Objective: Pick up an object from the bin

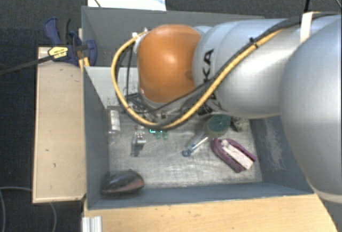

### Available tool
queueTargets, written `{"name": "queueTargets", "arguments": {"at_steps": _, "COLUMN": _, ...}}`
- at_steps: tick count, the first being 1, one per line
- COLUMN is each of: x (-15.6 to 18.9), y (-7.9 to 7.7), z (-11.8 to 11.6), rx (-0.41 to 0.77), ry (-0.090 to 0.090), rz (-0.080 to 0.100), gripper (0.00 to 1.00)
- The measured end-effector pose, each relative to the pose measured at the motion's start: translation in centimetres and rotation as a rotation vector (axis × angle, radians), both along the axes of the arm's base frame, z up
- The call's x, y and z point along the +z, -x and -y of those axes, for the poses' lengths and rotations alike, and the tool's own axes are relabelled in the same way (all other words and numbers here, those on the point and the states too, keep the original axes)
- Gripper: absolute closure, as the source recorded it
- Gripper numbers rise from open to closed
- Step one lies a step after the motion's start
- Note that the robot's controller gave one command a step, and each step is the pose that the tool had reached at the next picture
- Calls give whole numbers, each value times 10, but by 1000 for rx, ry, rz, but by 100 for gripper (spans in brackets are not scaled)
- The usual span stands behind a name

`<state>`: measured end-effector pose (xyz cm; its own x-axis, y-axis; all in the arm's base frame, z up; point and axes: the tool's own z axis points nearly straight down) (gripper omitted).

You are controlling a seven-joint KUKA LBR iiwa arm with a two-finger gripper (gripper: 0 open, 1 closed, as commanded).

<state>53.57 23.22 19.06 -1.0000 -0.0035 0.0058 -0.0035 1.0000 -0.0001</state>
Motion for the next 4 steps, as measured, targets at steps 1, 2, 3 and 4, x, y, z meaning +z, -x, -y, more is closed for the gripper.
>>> {"name": "queueTargets", "arguments": {"at_steps": 1, "x": -68, "y": 44, "z": 12, "rx": 197, "ry": -2, "rz": 23, "gripper": 0}}
{"name": "queueTargets", "arguments": {"at_steps": 2, "x": -70, "y": 47, "z": -4, "rx": 534, "ry": 2, "rz": 39, "gripper": 0}}
{"name": "queueTargets", "arguments": {"at_steps": 3, "x": -44, "y": 31, "z": 73, "rx": 314, "ry": 0, "rz": 13, "gripper": 0}}
{"name": "queueTargets", "arguments": {"at_steps": 4, "x": -77, "y": -17, "z": 147, "rx": 450, "ry": 1, "rz": 10, "gripper": 0}}
